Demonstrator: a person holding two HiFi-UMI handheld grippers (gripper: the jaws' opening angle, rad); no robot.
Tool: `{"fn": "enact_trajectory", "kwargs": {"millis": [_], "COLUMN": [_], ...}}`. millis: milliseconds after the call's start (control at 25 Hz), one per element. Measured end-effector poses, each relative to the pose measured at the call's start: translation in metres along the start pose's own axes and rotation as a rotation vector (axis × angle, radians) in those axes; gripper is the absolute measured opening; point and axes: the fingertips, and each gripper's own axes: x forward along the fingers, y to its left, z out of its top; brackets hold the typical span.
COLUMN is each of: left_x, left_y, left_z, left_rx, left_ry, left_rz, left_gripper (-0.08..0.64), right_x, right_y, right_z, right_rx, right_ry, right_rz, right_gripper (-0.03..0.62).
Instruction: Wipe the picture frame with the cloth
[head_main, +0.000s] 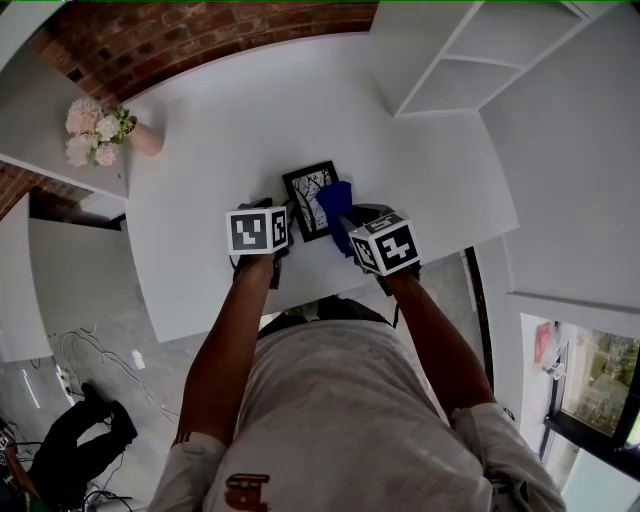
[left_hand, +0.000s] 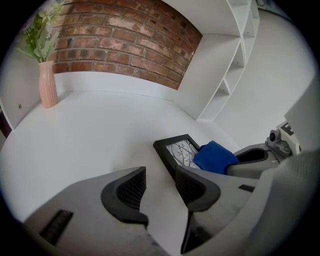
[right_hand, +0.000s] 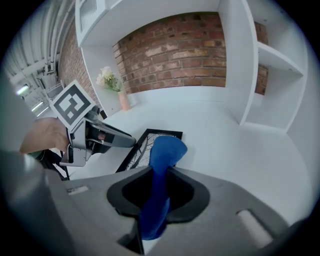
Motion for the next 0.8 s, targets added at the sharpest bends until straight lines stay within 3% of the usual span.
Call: {"fn": "enact_trajectory", "kwargs": {"millis": [320, 480, 600, 800], "left_x": [0.000, -0.012, -0.035, -0.095], "left_y": [0.001, 0.002, -0.008, -0.041], "left_z": [-0.001, 0.007, 0.031, 0.089], "left_rx": [0.005, 0.025, 0.011, 0.055], "left_ry": [0.008, -0.024, -0.137, -0.432], "left_rz": [0.012, 0.018, -0.032, -0.173], "left_gripper": [0.179, 0.179, 0.179, 0.158], "right_x": [-0.012, -0.029, -0.051, -0.089], "right_y": [-0.014, -0.013, -0.006, 0.011], "right_z": [-0.002, 0.019, 0.051, 0.104], "right_rx": [0.001, 0.006, 0.003, -0.041], "right_ry": [-0.009, -0.119, -0.290, -0.534], "right_rz": [-0.024, 0.005, 0.056, 0.110], "right_gripper": [0.074, 0.074, 0.074, 0.074]}}
